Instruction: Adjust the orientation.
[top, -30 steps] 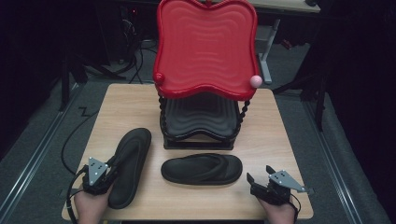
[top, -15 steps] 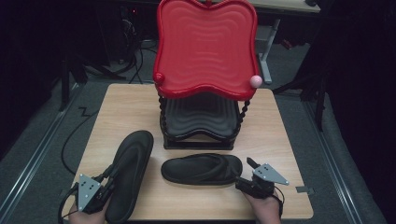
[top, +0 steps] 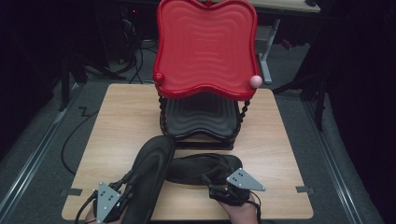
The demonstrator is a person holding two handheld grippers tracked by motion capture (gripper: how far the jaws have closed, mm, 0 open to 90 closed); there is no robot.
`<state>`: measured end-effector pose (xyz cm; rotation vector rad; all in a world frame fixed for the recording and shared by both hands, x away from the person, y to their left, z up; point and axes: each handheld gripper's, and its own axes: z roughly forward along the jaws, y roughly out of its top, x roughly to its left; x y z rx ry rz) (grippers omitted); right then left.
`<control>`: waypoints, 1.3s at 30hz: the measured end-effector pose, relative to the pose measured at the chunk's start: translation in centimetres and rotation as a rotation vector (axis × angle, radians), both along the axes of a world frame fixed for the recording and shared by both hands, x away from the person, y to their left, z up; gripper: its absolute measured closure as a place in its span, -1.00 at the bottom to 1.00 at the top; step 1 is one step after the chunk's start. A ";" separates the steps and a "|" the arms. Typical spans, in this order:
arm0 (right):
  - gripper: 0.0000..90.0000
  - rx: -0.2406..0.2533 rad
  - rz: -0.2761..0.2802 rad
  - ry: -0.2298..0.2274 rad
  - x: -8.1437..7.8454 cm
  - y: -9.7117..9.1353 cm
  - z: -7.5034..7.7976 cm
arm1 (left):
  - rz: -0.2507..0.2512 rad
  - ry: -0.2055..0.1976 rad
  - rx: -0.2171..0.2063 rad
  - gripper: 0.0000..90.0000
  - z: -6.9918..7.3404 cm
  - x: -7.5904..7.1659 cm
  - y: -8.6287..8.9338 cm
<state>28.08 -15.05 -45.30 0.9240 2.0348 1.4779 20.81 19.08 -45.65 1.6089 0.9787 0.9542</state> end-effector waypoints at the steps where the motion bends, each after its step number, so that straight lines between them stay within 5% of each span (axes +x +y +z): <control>1: -0.44 0.006 0.006 0.000 -0.3 0.3 0.1 | -0.011 -0.002 0.002 0.76 0.0 0.0 -0.4; 16: -0.41 0.071 0.075 -0.012 -4.6 3.7 1.9 | -0.120 -0.004 0.018 0.77 0.0 2.3 -5.3; 32: -0.04 0.052 0.029 -0.015 -3.6 4.5 1.3 | -0.148 -0.041 -0.035 0.75 1.0 3.3 -7.2; 39: 0.34 0.041 0.011 -0.013 -2.4 4.1 0.9 | -0.137 -0.082 -0.001 0.72 1.3 3.7 -8.1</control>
